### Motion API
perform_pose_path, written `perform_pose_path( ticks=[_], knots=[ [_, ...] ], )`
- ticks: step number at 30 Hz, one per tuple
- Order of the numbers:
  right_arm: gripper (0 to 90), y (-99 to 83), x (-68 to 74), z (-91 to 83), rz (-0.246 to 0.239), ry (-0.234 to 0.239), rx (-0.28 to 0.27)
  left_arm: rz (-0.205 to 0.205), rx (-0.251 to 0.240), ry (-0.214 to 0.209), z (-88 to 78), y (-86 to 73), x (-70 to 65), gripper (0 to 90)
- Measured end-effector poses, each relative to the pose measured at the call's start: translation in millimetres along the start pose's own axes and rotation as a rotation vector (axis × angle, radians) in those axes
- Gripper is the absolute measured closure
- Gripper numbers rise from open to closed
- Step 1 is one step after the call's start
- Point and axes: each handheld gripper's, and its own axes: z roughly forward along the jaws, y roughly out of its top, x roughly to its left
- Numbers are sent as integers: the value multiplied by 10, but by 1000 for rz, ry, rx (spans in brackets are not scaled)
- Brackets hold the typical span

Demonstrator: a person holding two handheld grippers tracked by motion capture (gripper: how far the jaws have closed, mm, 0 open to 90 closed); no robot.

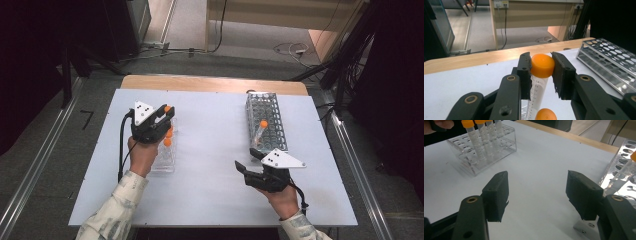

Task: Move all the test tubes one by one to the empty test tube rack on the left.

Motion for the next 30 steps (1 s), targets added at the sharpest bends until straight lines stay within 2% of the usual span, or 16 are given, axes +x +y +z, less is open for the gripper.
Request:
perform_pose_path(
  ticks=[6,22,30],
  knots=[
    [336,-6,5,5,-5,-2,2,-5,21,4,17,-99,3,689],
    [340,-13,17,19,-8,-2,9,-10,38,2,56,-198,-9,682],
    [340,-14,14,19,-8,-2,10,-24,46,-2,57,-204,-1,617]
  ],
)
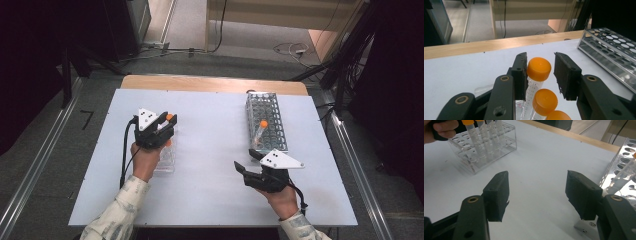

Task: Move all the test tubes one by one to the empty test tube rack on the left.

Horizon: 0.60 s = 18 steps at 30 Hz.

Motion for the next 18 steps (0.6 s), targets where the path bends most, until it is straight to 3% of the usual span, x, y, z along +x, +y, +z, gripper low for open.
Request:
perform_pose_path(
  ticks=[18],
  knots=[
    [342,-1,-12,-5,10,-5,-2,-29,-24,-16,-86,30,22,585]
  ],
)
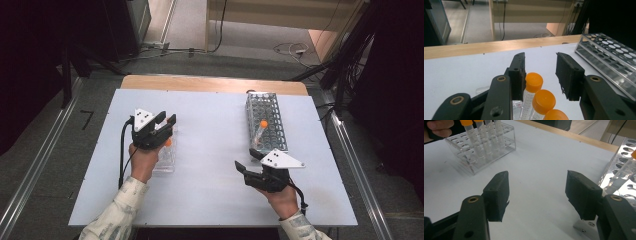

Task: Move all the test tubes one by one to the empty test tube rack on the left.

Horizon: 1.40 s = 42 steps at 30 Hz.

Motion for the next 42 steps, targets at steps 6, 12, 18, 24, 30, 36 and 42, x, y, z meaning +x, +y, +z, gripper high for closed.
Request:
perform_pose_path(
  ticks=[6,12,18,24,30,36,42],
  knots=[
    [342,1,-5,-1,1,-2,0,-15,-9,-20,-72,28,-1,547],
    [343,-3,-47,-9,14,-18,-6,-21,-2,-40,-149,42,-23,433],
    [347,-15,-105,-8,25,-48,-10,-19,1,-67,-235,46,-61,336],
    [350,-33,-212,1,40,-92,-17,-20,13,-78,-283,25,-72,273],
    [366,-38,-370,54,62,-159,-24,-16,19,-77,-274,-8,-82,250],
    [390,-18,-565,195,115,-223,-19,-17,12,-76,-266,-34,-89,250],
    [450,13,-711,357,154,-252,-11,-12,10,-83,-270,-33,-104,251]
  ],
)
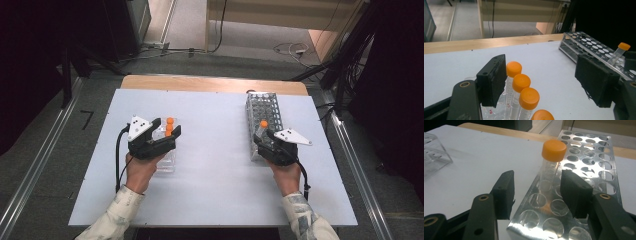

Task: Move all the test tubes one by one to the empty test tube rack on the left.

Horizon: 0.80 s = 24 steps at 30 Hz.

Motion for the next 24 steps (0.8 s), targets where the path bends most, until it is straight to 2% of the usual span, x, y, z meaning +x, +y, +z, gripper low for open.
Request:
perform_pose_path(
  ticks=[9,14,15,20,24],
  knots=[
    [587,49,-45,177,44,-25,30,-1,-1,-5,-4,1,0,251],
    [680,53,-41,224,48,-43,47,-3,2,-8,0,-2,-3,251],
    [705,52,-43,228,47,-43,45,-3,1,-8,-1,-2,-3,251],
    [714,81,-44,190,49,-44,26,-5,-1,-10,-7,1,-4,251],
    [716,159,-33,92,36,-46,-14,-9,-8,-11,-13,5,-8,251]
  ],
)
